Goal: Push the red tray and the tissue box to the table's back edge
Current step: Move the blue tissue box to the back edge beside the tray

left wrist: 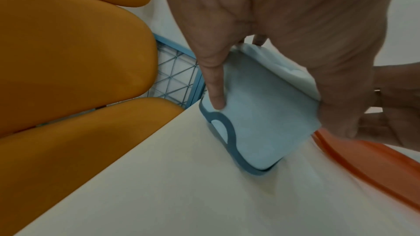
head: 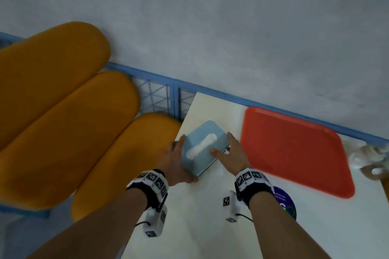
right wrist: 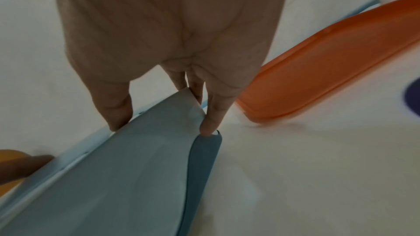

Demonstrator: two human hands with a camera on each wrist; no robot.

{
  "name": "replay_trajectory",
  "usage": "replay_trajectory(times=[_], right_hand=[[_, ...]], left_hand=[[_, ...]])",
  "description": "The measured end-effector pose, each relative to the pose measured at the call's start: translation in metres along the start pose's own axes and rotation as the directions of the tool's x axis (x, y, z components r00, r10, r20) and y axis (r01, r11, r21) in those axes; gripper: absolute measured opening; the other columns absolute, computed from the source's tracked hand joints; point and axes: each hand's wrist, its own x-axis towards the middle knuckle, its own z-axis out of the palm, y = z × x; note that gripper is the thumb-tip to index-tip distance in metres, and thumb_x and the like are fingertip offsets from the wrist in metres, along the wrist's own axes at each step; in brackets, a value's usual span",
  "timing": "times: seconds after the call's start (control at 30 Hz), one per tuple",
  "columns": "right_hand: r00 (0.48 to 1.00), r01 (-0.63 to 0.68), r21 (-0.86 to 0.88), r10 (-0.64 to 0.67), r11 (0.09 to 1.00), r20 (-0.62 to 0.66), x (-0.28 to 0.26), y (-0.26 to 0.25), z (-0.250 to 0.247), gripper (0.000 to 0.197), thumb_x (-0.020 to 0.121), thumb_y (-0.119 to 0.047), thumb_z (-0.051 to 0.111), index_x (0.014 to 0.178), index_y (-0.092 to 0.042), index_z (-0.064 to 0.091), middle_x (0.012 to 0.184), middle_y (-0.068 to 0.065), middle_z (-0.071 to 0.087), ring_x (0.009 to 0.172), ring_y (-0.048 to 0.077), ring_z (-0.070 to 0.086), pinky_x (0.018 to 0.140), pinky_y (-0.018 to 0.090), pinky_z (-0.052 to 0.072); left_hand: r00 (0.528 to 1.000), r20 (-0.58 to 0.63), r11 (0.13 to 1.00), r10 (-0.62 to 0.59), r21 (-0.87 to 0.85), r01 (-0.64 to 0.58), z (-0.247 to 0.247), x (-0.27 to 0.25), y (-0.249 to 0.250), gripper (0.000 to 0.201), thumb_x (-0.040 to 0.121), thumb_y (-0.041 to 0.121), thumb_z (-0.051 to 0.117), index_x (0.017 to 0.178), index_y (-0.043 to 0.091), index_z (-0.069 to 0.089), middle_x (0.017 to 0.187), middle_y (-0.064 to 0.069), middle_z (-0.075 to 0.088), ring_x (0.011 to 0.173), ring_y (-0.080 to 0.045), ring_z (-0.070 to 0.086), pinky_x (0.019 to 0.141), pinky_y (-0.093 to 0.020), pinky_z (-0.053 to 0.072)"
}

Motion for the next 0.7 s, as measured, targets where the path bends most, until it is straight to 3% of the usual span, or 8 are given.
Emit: replay_trajectory(times=[0.13, 0.27, 0.33, 0.4, 0.47, 0.53, 0.63, 0.7], right_hand=[[1.0, -0.005, 0.002, 0.005, 1.0, 0.001, 0.046, -0.001, -0.012, 0.098, 0.073, -0.048, 0.077, 0.148, -0.024, 0.02, 0.145, 0.003, 0.039, 0.125, 0.022, 0.047, 0.106, 0.048, 0.042], [1.0, -0.02, -0.045, 0.021, 0.999, 0.023, 0.067, 0.006, -0.018, 0.077, 0.065, -0.062, 0.074, 0.13, -0.036, 0.041, 0.131, -0.001, 0.051, 0.113, 0.019, 0.055, 0.097, 0.049, 0.049], [1.0, -0.028, -0.054, 0.028, 0.998, 0.008, 0.069, 0.004, -0.019, 0.079, 0.068, -0.059, 0.074, 0.135, -0.035, 0.038, 0.134, -0.001, 0.048, 0.119, 0.02, 0.052, 0.102, 0.047, 0.046], [1.0, -0.028, -0.074, 0.028, 0.997, 0.01, 0.069, -0.002, -0.019, 0.087, 0.078, -0.044, 0.073, 0.147, -0.026, 0.023, 0.149, 0.0, 0.033, 0.133, 0.022, 0.039, 0.11, 0.039, 0.033], [1.0, -0.02, -0.096, 0.022, 0.995, 0.017, 0.069, -0.005, -0.019, 0.087, 0.084, -0.034, 0.07, 0.15, -0.025, 0.013, 0.155, 0.001, 0.023, 0.137, 0.021, 0.031, 0.108, 0.033, 0.027], [1.0, -0.019, -0.134, 0.021, 0.991, 0.018, 0.065, -0.005, -0.018, 0.086, 0.086, -0.039, 0.067, 0.15, -0.026, 0.011, 0.156, 0.0, 0.021, 0.138, 0.021, 0.03, 0.109, 0.034, 0.026], [0.997, -0.047, -0.174, 0.037, 0.984, -0.061, 0.055, 0.004, -0.013, 0.089, 0.083, -0.061, 0.059, 0.15, -0.027, 0.012, 0.156, 0.0, 0.025, 0.139, 0.022, 0.03, 0.114, 0.045, 0.027], [0.98, -0.068, -0.133, 0.041, 0.989, -0.194, 0.045, 0.01, -0.005, 0.089, 0.079, -0.068, 0.059, 0.147, -0.022, 0.023, 0.148, 0.004, 0.037, 0.134, 0.026, 0.037, 0.111, 0.048, 0.033]], left_hand=[[1.0, 0.0, 0.999, 0.007, -0.036, -0.007, -0.005, 0.045, 0.011, 0.142, 0.044, 0.044, 0.095, 0.15, 0.033, 0.001, 0.144, -0.003, 0.028, 0.127, -0.028, 0.038, 0.101, -0.051, 0.048], [0.998, 0.029, 0.996, 0.062, -0.07, -0.059, -0.006, 0.069, 0.008, 0.134, 0.05, 0.046, 0.092, 0.148, 0.036, 0.002, 0.143, -0.001, 0.026, 0.13, -0.028, 0.035, 0.104, -0.05, 0.045], [0.99, 0.023, 0.987, 0.137, 0.085, -0.138, -0.005, 0.067, 0.007, 0.121, 0.058, 0.06, 0.082, 0.148, 0.037, 0.004, 0.153, 0.001, 0.016, 0.141, -0.029, 0.018, 0.112, -0.053, 0.035], [0.954, -0.024, 0.904, 0.298, 0.327, -0.274, 0.002, 0.058, 0.009, 0.094, 0.072, 0.069, 0.065, 0.147, 0.038, 0.015, 0.158, 0.001, 0.012, 0.146, -0.029, 0.007, 0.117, -0.054, 0.026], [0.869, -0.068, 0.784, 0.49, 0.47, -0.406, 0.009, 0.05, 0.009, 0.06, 0.085, 0.063, 0.051, 0.138, 0.037, 0.037, 0.149, -0.002, 0.035, 0.138, -0.027, 0.027, 0.111, -0.051, 0.037], [0.795, -0.072, 0.715, 0.602, 0.491, -0.497, 0.018, 0.047, 0.0, 0.038, 0.092, 0.052, 0.044, 0.125, 0.036, 0.05, 0.128, 0.003, 0.055, 0.118, -0.02, 0.045, 0.098, -0.042, 0.05], [0.753, -0.095, 0.699, 0.651, 0.461, -0.547, 0.014, 0.058, -0.017, 0.028, 0.094, 0.039, 0.05, 0.122, 0.034, 0.053, 0.12, 0.005, 0.06, 0.112, -0.018, 0.05, 0.094, -0.036, 0.049], [0.763, -0.113, 0.726, 0.636, 0.421, -0.543, 0.004, 0.071, -0.023, 0.029, 0.094, 0.027, 0.057, 0.122, 0.031, 0.057, 0.125, 0.003, 0.059, 0.118, -0.02, 0.049, 0.098, -0.036, 0.046]])
